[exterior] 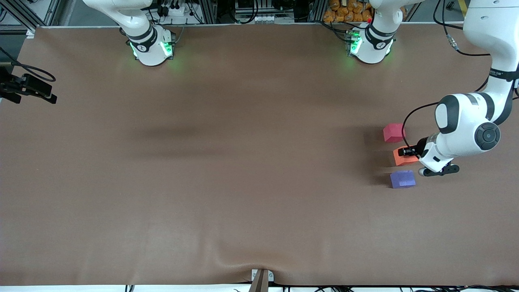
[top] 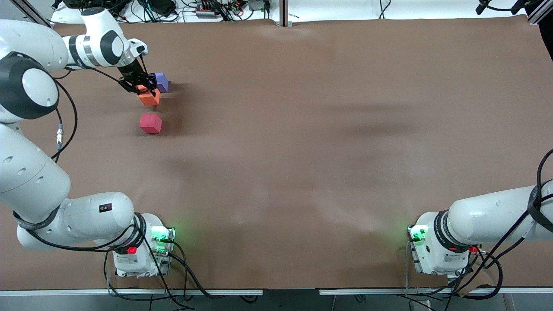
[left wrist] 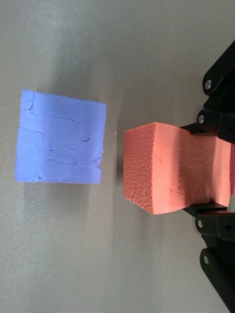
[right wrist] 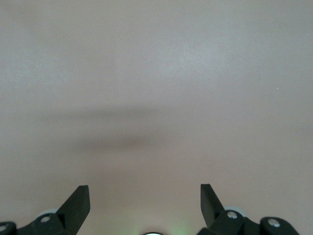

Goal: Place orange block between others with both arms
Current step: 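Lower the orange cube between the pink and purple cubes, open gripper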

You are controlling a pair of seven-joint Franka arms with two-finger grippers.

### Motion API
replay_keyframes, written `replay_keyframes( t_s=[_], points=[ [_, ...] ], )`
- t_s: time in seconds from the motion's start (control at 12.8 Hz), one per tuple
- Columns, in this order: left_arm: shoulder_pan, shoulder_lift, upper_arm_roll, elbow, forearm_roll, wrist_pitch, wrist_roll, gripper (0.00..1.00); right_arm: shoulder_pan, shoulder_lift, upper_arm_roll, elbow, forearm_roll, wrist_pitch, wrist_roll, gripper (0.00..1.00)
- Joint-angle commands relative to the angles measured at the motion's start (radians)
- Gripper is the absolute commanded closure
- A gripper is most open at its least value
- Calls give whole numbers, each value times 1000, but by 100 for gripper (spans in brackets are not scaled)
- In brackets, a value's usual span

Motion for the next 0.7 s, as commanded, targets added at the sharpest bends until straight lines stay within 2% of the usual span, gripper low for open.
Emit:
replay_keyframes(
  t_s=[0.0,0.39,0.62],
  points=[
    [7,7,-17,-17,21,30,29,96,-11,10,9,21,6,-15,-5,0],
    [4,29,-17,-28,22,60,98,89,-11,10,9,21,6,-15,-7,0],
    [4,30,-17,-48,50,95,100,89,-11,10,9,21,6,-15,-7,0]
  ],
)
